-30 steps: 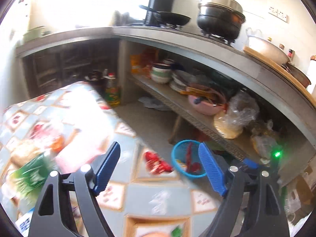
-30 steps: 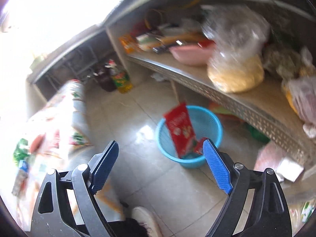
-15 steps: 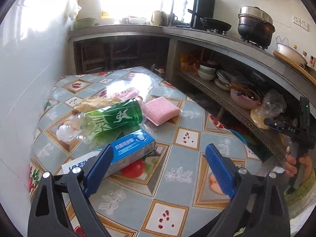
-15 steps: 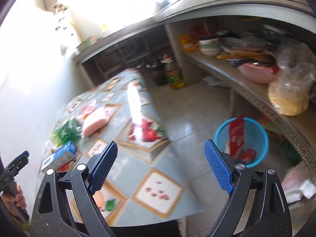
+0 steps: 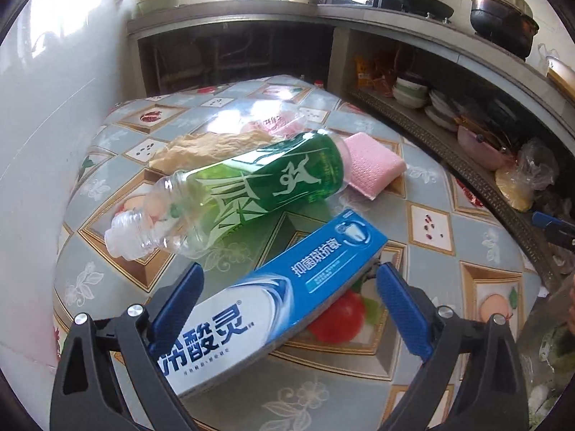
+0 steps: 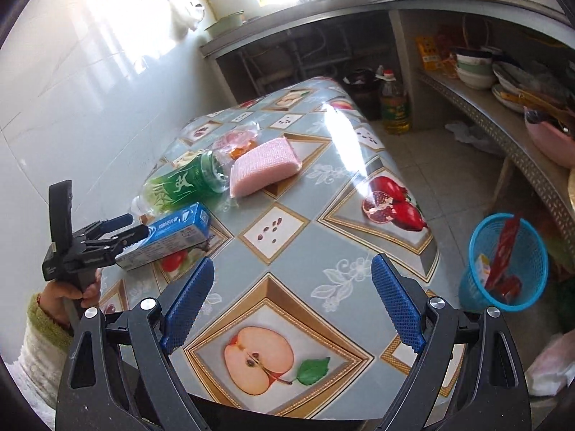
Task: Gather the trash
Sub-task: 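Grasp the blue toothpaste box with the left tool, then grasp the pink sponge with the right tool while the left tool holds the toothpaste box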
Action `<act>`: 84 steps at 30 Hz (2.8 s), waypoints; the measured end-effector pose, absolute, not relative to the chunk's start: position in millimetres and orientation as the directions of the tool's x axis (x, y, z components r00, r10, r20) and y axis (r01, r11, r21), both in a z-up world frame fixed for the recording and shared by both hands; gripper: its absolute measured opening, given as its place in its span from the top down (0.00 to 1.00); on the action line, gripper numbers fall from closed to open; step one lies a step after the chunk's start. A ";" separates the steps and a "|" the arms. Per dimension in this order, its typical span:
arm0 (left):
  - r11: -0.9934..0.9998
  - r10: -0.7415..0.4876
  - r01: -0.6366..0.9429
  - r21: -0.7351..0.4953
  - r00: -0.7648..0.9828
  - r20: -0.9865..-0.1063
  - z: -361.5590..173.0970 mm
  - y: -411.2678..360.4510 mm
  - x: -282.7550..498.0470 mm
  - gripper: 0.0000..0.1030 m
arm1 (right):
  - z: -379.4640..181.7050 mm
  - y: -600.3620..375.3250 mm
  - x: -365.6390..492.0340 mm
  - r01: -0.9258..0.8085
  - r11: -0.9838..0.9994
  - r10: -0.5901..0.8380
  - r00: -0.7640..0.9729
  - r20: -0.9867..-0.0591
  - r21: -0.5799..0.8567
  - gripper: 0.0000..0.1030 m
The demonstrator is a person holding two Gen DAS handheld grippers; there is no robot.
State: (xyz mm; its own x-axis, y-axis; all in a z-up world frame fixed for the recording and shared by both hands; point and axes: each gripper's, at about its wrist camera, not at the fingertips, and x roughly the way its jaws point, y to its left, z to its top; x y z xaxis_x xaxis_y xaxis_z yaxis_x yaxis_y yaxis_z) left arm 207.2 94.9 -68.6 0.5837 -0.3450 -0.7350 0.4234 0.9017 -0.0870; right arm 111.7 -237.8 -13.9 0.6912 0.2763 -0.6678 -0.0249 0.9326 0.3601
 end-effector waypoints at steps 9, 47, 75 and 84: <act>0.890 -0.299 0.454 -0.045 0.507 -0.808 -86.5 97.8 210.6 0.08 | -21.2 -223.2 122.3 -0.056 0.931 0.309 0.651 -0.693 0.362 0.17; 0.867 -0.364 0.449 -0.215 0.278 -0.889 -84.8 33.7 220.2 0.35 | -1.3 -196.1 185.2 -0.141 0.923 0.367 0.600 -0.711 0.358 0.17; 0.887 -0.391 0.378 -0.266 0.307 -0.868 -88.4 49.1 210.0 0.54 | -63.1 -177.6 356.4 0.004 0.985 0.156 0.401 -0.903 0.172 0.74; 0.882 -0.405 0.377 -0.282 0.304 -0.862 -91.4 53.3 204.8 0.54 | -58.9 -212.9 230.4 0.123 0.933 0.259 0.420 -0.870 0.337 0.52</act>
State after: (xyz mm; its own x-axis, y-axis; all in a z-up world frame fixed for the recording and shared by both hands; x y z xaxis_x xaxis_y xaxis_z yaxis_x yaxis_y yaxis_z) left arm 204.8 53.3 -91.4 0.3038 -0.4053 -0.8622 0.3770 0.8823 -0.2819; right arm 230.4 -212.9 -58.9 0.4200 0.2587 -0.8699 0.1234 0.9333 0.3372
